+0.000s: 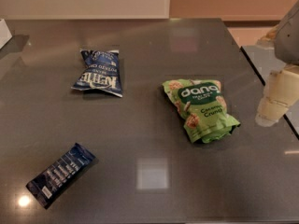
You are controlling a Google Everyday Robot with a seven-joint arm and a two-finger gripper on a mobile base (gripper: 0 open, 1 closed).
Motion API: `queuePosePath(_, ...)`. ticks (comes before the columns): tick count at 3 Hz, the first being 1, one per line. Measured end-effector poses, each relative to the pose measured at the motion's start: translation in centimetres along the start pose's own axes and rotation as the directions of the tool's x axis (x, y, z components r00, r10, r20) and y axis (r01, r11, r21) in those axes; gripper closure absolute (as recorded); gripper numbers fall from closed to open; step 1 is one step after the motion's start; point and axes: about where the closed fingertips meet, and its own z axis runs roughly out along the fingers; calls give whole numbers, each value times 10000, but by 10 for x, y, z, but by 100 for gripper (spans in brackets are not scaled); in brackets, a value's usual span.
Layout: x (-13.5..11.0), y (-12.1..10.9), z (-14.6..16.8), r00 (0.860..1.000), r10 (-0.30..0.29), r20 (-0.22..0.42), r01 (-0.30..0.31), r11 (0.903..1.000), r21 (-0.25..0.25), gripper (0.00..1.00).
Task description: Pick green rice chip bag
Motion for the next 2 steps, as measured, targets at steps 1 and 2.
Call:
queuePosePath(1,0,0,0,10000,0,0,0,10000,0,0)
queuePosePath(2,0,0,0,10000,0,0,0,10000,0,0)
